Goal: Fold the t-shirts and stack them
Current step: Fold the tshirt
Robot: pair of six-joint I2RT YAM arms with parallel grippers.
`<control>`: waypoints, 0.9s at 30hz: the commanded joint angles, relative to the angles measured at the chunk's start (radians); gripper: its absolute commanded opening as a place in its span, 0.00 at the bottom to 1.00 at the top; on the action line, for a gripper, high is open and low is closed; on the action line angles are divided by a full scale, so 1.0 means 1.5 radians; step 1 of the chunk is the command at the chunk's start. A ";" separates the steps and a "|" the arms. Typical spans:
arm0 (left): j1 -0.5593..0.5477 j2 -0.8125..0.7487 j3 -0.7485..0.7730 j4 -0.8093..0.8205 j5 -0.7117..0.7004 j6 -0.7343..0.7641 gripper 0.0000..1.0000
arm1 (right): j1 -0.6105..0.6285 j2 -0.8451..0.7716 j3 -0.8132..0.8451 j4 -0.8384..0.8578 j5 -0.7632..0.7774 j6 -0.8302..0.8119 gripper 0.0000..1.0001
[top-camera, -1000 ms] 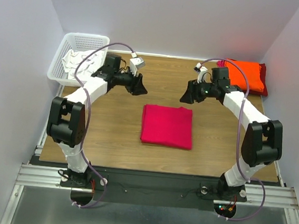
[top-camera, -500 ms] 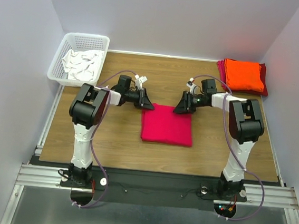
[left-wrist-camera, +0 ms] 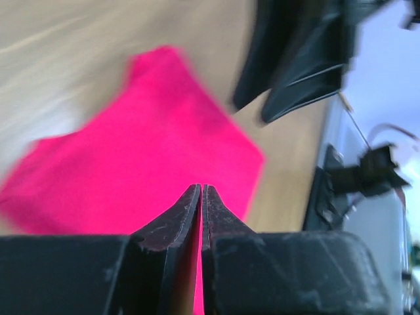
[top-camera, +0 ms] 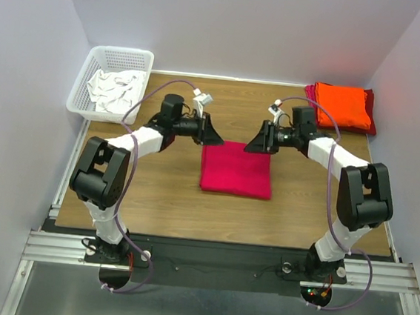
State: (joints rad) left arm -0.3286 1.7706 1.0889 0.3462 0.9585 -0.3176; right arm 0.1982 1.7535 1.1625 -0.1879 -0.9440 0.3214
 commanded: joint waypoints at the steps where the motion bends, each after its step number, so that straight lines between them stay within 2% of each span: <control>1: -0.061 0.008 -0.064 0.054 0.030 -0.036 0.17 | 0.044 0.002 -0.081 0.029 -0.029 0.026 0.44; 6: -0.084 0.098 -0.073 0.073 0.022 -0.053 0.13 | 0.070 0.070 -0.112 0.075 -0.002 0.023 0.41; 10: -0.051 0.156 -0.068 0.053 -0.007 -0.055 0.09 | 0.050 0.116 -0.099 0.072 0.021 0.003 0.36; 13: 0.002 0.168 -0.064 0.026 -0.008 -0.049 0.08 | 0.036 0.120 -0.101 0.063 0.019 -0.014 0.34; 16: 0.022 0.133 -0.052 -0.031 0.012 0.030 0.08 | 0.036 0.078 -0.095 0.028 -0.018 -0.028 0.33; 19: 0.015 0.057 -0.065 -0.044 0.050 0.054 0.08 | 0.036 -0.009 -0.100 0.016 -0.056 -0.011 0.33; 23: -0.030 -0.060 -0.102 -0.053 0.095 0.074 0.10 | 0.044 -0.089 -0.148 0.014 -0.089 0.029 0.33; 27: -0.101 -0.094 -0.135 -0.042 0.093 0.069 0.11 | 0.057 -0.099 -0.206 0.015 -0.090 0.015 0.34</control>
State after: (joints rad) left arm -0.4023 1.6924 0.9356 0.2752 1.0481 -0.2489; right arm 0.2642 1.5906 0.9249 -0.1505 -1.0389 0.3424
